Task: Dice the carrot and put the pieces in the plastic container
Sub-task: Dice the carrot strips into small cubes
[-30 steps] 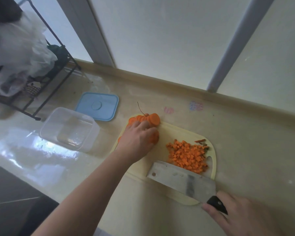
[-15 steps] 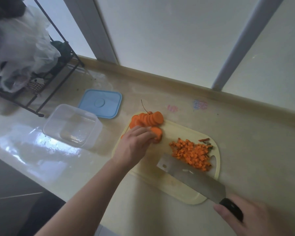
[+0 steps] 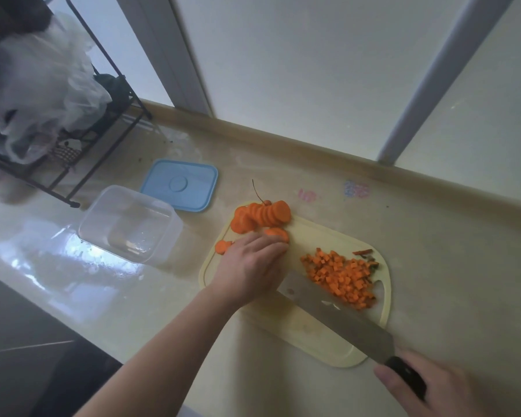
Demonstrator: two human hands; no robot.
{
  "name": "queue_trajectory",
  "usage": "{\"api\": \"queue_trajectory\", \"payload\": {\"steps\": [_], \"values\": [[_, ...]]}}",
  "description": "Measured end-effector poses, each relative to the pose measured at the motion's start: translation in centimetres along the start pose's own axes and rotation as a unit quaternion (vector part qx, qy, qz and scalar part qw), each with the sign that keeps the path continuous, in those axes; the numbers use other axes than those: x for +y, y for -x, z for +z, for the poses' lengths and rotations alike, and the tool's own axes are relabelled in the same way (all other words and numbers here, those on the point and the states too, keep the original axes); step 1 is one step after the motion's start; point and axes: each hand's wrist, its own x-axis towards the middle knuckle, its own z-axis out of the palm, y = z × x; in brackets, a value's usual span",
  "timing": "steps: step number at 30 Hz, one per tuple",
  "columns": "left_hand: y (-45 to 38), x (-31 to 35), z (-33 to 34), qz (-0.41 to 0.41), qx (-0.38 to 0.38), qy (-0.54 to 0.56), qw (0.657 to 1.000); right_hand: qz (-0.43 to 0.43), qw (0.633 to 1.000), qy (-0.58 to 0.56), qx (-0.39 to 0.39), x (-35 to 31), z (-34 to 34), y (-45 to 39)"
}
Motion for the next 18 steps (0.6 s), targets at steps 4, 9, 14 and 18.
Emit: {"api": "queue_trajectory", "payload": {"steps": [4,9,14,18], "values": [[-3.2,-0.2,-1.0,0.053,0.033,-0.046,0.997,-0.009,1.0,-0.006,0.01,0.5,0.1,0.3],[-9.1,0.1,-1.4,-0.034,-0.206,-0.285,0.935,0.018,1.0,-0.002,0.008,1.1,0.1,0.5],[-9.7,-0.5,-0.7,-0.019,-0.252,-0.316,0.915,0.046,0.999,0.017,0.024,1.4,-0.1,0.7],[-8.5,-0.9,0.2,0.03,-0.181,-0.3,0.936,0.059,0.997,0.033,0.024,1.2,-0.4,1.0]]}}
